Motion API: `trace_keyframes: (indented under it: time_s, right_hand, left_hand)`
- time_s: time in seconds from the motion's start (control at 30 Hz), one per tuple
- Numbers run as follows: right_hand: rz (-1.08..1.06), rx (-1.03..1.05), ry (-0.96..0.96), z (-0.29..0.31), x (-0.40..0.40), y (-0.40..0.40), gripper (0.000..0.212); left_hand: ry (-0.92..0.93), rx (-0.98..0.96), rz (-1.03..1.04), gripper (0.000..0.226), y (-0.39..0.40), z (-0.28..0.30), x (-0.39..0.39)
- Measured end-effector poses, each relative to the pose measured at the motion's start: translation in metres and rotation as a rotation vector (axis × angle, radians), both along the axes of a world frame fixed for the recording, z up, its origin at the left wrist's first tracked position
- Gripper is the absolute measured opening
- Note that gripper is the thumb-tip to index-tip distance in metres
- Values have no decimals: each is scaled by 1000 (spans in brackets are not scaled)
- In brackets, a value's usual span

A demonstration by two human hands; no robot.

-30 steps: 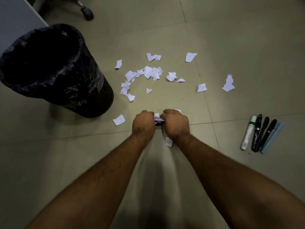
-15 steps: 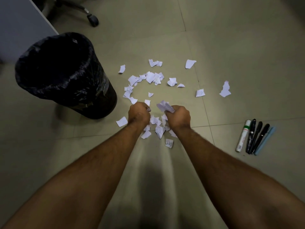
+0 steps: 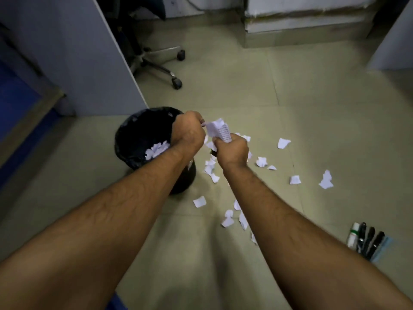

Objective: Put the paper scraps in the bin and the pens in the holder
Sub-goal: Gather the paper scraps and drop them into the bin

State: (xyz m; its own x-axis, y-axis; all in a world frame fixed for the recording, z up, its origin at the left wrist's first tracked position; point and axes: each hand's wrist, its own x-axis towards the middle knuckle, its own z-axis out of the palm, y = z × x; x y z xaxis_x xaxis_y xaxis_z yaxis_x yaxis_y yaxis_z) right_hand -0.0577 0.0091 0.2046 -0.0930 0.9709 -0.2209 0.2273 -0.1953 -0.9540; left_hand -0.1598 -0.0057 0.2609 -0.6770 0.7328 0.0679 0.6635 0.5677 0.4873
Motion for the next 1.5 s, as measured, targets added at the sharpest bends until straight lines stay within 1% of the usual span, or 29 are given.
trace_keyframes:
  time_s: [0.07,0.13,0.2,0.27,0.37,0.47,0.53,0.57,0.63,0.67,0.83,0.9,0.97,1.07,1.17,1.23,1.3,1.4,1.5]
  right_hand:
    - [37,51,-5,15,-25,-4,29]
    - [88,92,-12,30,-50,-9,35]
    - [151,109,-16,44,-75,-15,35]
    - [209,122,-50,51,-99,-18,32]
    - [261,111,-156,50,-120,-16,20]
    - [349,86,-230,43,-127,-18,12]
    - [383,69,-250,37,-128,-20,14]
    - [383,74,-259,34,-126,-20,23]
    - [342,95,-249,35,-123,-19,41]
    - [307,101,-227,37,-120,-17,44]
    - [144,95,-126,39,-99,-5,32]
    - [99,90,-83,39,-90,0,23]
    - [69,108,-58,39,-79,4,22]
    - [10,151,-64,35,-55,11,26]
    - [-19,136,-93,16,-23,15,27]
    - [-45,101,-101,-13,1,15,27]
    - [-40,54,-175,-47,27,10,26]
    - [11,-12,-292,-95,62,-13,28]
    - [114,13,-402,-140,96,-38,31]
  left_hand:
    - [45,8,40,18,-9,16,-25]
    - [48,15,87,17,-20,24,-50]
    - [9,-11,123,14,-31,24,-74]
    - [-59,-35,147,17,-40,16,-95]
    - [-97,-67,140,15,-50,4,-105]
    - [-58,-76,153,21,-55,-3,-108]
    - [-37,-83,183,25,-56,-3,-108]
    - [-44,-82,198,28,-55,-2,-107]
    - [-46,-71,195,31,-52,0,-106]
    - [-41,-69,179,31,-49,1,-103]
    - [-46,-2,76,33,-35,10,-81]
    - [-46,42,44,27,-28,13,-67]
    - [-31,61,12,21,-21,14,-52]
    - [-41,43,-33,33,-10,6,-25]
    - [-69,-11,-81,38,-4,-14,1]
    - [-97,-80,-128,35,-3,-33,20]
    - [-156,-145,-155,34,-4,-58,45]
    - [-173,-280,-202,35,-17,-104,80]
    - [-185,-400,-190,36,-37,-155,108]
